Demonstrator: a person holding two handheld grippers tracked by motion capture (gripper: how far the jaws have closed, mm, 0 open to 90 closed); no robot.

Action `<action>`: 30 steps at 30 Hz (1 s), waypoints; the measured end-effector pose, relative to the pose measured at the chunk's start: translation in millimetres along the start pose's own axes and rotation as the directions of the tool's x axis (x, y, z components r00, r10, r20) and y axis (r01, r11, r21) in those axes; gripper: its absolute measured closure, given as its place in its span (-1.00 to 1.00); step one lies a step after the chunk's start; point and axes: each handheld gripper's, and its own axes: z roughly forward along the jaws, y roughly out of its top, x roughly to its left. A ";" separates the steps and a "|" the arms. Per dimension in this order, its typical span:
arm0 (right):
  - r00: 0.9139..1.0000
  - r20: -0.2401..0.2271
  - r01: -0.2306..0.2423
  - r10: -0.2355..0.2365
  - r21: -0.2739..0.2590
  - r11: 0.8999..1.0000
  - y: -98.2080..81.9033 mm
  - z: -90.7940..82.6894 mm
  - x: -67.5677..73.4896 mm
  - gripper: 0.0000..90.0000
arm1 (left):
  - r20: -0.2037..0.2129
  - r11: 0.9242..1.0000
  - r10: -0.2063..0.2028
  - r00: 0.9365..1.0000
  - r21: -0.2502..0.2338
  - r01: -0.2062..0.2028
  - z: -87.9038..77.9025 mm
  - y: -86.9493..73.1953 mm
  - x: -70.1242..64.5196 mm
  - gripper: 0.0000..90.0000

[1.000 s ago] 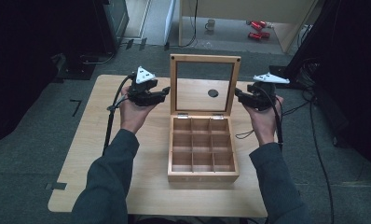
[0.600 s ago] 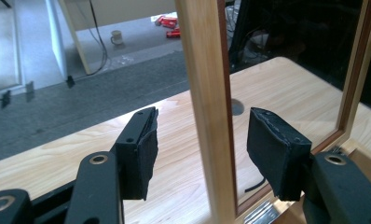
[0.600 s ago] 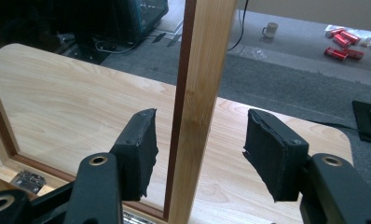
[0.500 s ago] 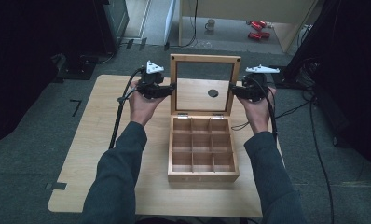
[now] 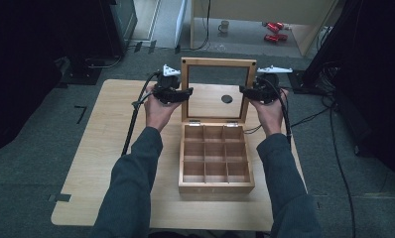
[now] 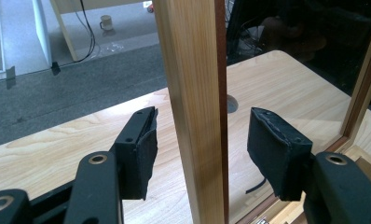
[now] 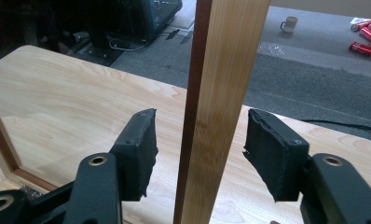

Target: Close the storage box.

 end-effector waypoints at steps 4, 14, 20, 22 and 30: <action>1.000 -0.022 -0.014 0.014 0.003 1.000 -0.8 3.8 -1.6 0.04 | 0.015 1.000 -0.001 1.000 -0.010 0.001 1.4 0.9 -0.3 -0.02; 0.999 -0.046 -0.006 0.006 -0.007 1.000 -1.0 -1.5 -1.4 0.15 | 0.014 1.000 -0.025 1.000 -0.016 0.025 2.3 2.9 -7.2 0.09; 0.999 -0.035 -0.003 0.003 -0.014 1.000 -3.3 -9.4 3.3 0.14 | 0.002 0.999 -0.031 1.000 -0.040 0.031 -6.1 -1.2 -13.1 0.14; 1.000 -0.029 0.008 -0.009 -0.011 1.000 -3.7 -13.4 5.7 0.13 | 0.000 0.998 -0.031 1.000 -0.057 0.031 -9.6 -4.0 -15.8 0.15; 0.999 -0.022 0.030 -0.031 -0.053 0.998 -14.8 -28.1 12.5 0.14 | -0.025 0.996 0.006 1.000 -0.089 -0.008 -22.0 -12.2 -27.0 0.18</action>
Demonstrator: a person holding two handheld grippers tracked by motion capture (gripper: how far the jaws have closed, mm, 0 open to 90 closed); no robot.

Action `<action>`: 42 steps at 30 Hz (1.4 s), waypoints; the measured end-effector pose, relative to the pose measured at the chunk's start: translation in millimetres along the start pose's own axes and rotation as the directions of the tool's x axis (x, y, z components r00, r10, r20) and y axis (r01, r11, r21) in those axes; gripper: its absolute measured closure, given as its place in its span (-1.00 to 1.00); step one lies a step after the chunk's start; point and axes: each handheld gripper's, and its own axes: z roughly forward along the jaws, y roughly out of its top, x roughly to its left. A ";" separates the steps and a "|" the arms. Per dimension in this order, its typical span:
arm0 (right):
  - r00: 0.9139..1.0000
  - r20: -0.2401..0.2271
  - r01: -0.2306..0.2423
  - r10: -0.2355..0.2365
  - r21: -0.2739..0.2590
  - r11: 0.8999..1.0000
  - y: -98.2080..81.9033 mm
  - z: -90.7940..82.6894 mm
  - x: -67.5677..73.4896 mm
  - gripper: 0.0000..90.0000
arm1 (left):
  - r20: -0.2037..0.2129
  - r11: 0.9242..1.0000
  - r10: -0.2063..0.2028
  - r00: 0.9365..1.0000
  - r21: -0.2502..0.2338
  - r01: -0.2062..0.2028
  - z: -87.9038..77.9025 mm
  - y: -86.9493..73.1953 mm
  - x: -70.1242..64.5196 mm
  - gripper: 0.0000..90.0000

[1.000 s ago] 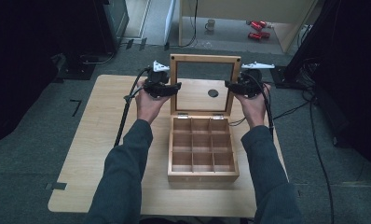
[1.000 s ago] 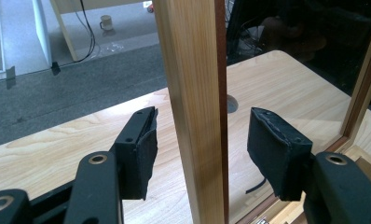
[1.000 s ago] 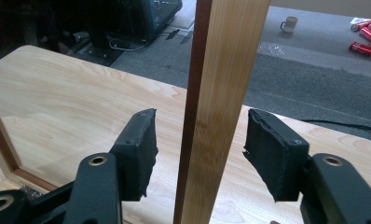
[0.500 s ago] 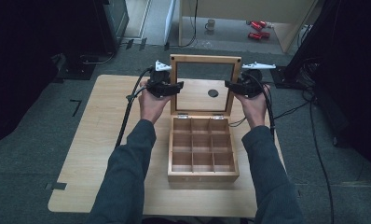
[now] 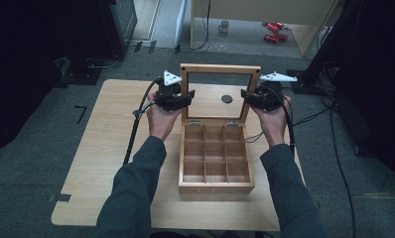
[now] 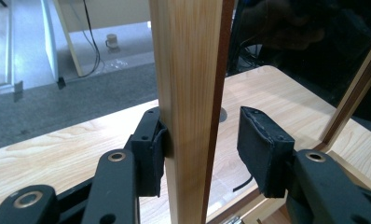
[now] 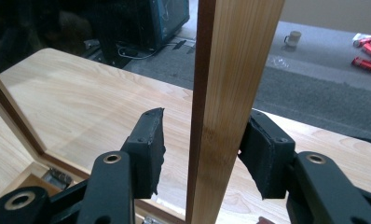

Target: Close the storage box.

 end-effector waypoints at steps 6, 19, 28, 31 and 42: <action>0.999 0.009 0.050 -0.050 0.012 0.999 -4.9 -16.5 8.4 0.12 | 0.006 0.999 0.032 0.999 -0.027 -0.032 -13.1 -8.3 -8.0 0.18; 0.995 -0.010 0.100 -0.100 -0.060 0.993 -8.8 -67.4 13.7 0.32 | 0.022 0.997 0.061 0.998 -0.055 -0.060 -26.7 -18.8 -15.6 0.17; 0.992 0.041 0.123 -0.121 -0.037 0.992 -11.5 -79.2 14.1 0.59 | 0.036 0.995 0.080 0.996 -0.058 -0.078 -32.0 -22.7 -17.3 0.16; 0.993 0.036 0.117 -0.116 -0.037 0.992 -12.4 -79.8 13.4 0.63 | 0.035 0.995 0.086 0.996 -0.058 -0.084 -34.2 -23.8 -18.6 0.17; 0.995 0.010 0.099 -0.099 -0.051 0.994 -22.9 -85.6 18.0 0.69 | 0.047 0.992 0.090 0.995 -0.090 -0.085 -54.7 -33.6 -15.8 0.19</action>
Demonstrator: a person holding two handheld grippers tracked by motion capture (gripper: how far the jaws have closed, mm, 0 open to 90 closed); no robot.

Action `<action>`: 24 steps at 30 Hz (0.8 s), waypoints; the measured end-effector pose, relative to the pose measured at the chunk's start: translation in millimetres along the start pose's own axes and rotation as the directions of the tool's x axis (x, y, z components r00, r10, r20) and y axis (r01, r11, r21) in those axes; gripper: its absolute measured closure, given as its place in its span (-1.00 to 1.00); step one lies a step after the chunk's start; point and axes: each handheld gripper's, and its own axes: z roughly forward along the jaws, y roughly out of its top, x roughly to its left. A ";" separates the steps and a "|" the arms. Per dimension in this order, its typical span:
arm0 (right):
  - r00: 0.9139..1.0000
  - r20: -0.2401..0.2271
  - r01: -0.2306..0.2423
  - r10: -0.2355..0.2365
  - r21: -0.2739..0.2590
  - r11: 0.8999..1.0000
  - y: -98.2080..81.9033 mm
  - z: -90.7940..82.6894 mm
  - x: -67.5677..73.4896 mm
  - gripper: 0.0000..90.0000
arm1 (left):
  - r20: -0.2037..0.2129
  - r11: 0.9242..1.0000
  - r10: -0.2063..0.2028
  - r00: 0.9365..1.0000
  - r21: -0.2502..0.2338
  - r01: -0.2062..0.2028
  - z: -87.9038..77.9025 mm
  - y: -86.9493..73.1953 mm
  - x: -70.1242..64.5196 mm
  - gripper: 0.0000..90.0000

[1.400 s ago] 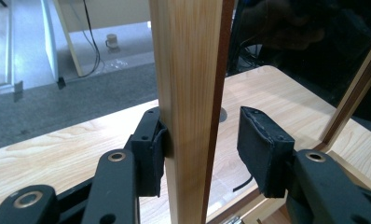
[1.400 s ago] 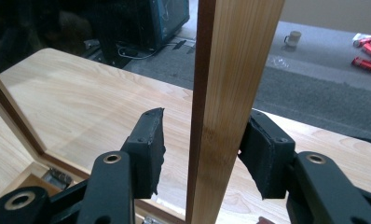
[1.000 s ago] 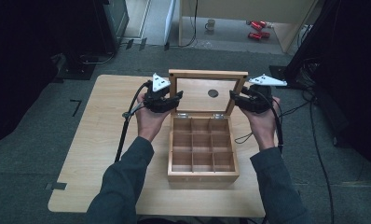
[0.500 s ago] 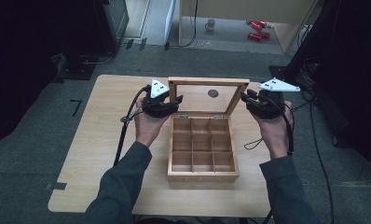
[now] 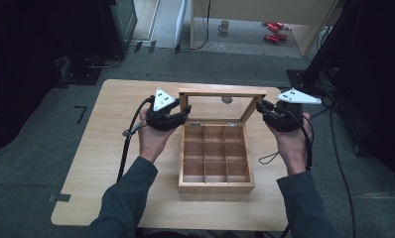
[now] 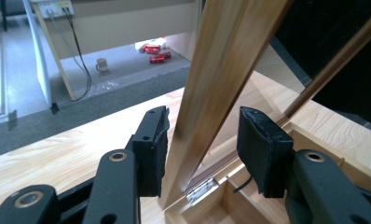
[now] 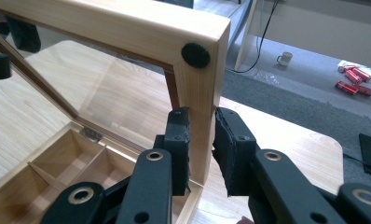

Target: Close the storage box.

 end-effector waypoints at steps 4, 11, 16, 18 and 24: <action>1.000 0.007 -0.001 0.001 -0.009 1.000 -1.4 -1.1 1.5 0.69 | -0.010 1.000 0.017 1.000 -0.014 -0.017 -12.9 -1.5 1.8 0.23; 1.000 0.007 0.003 -0.003 -0.013 1.000 -6.2 -5.0 4.1 0.69 | -0.019 0.999 0.039 0.999 -0.015 -0.039 -22.8 -1.9 2.9 0.40; 1.000 0.005 0.006 -0.006 -0.013 1.000 -10.1 -8.5 6.2 0.69 | 0.002 0.998 0.054 0.999 -0.019 -0.054 -27.3 -1.8 -0.5 0.51; 1.000 0.001 0.003 -0.003 -0.016 1.000 -12.2 -10.8 7.0 0.69 | 0.002 0.997 0.073 0.997 -0.017 -0.073 -28.3 -2.7 -4.0 0.58; 1.000 -0.010 0.010 -0.010 -0.016 1.000 -20.8 -17.5 10.2 0.69 | 0.022 0.996 0.094 0.995 -0.015 -0.093 -34.4 -5.3 -11.6 0.62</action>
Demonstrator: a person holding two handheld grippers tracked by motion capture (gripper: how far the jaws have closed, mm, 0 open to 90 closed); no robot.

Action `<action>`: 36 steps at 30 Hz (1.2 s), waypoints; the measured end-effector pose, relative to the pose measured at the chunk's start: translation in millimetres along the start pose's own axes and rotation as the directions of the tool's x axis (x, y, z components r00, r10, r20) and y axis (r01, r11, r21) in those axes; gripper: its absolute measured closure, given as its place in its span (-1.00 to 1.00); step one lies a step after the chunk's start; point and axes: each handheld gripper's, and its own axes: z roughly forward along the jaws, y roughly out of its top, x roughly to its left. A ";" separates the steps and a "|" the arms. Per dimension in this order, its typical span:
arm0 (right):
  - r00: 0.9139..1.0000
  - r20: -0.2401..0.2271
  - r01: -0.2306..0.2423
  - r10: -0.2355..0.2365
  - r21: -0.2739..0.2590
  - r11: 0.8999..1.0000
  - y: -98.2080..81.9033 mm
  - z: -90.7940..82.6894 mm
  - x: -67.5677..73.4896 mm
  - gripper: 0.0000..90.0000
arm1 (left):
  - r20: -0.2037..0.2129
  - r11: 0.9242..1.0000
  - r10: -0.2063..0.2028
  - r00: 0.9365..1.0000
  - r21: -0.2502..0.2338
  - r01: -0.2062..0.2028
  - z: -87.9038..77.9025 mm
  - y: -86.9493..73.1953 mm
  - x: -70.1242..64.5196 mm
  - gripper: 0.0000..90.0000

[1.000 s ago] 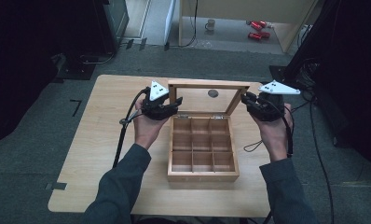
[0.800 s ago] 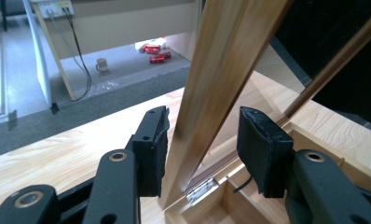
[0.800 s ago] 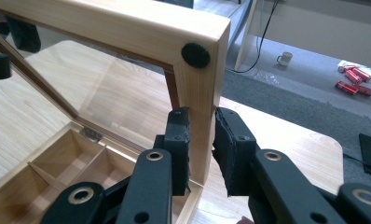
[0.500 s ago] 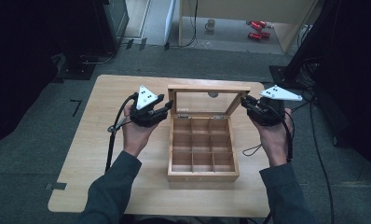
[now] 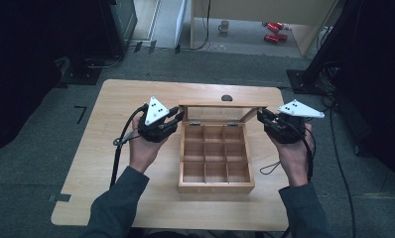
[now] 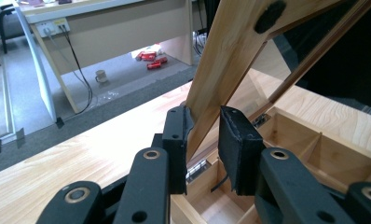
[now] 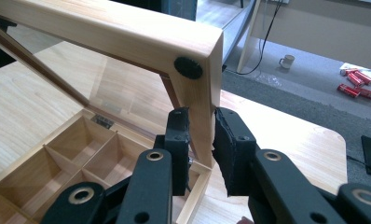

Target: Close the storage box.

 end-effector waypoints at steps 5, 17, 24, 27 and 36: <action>1.000 -0.003 -0.002 0.002 -0.004 1.000 -5.0 -3.2 2.2 0.68 | 0.015 1.000 -0.005 1.000 -0.002 0.005 -4.7 -2.5 -2.2 0.61; 1.000 -0.021 -0.015 0.015 -0.015 1.000 -20.7 -14.1 8.4 0.67 | 0.032 1.000 -0.002 0.999 -0.001 0.002 -11.9 -13.5 -11.0 0.55; 0.999 -0.035 -0.013 0.012 -0.019 1.000 -28.8 -25.9 15.3 0.57 | 0.039 1.000 0.000 0.999 0.000 0.000 -17.0 -21.3 -17.4 0.53; 0.999 -0.041 -0.010 0.009 -0.022 1.000 -31.7 -30.8 17.4 0.56 | 0.041 1.000 0.003 0.999 0.001 -0.003 -19.0 -25.4 -20.3 0.53; 0.998 -0.060 -0.011 0.009 -0.034 0.999 -38.6 -44.9 23.8 0.48 | 0.042 1.000 0.004 0.999 0.005 -0.005 -21.9 -31.5 -24.8 0.52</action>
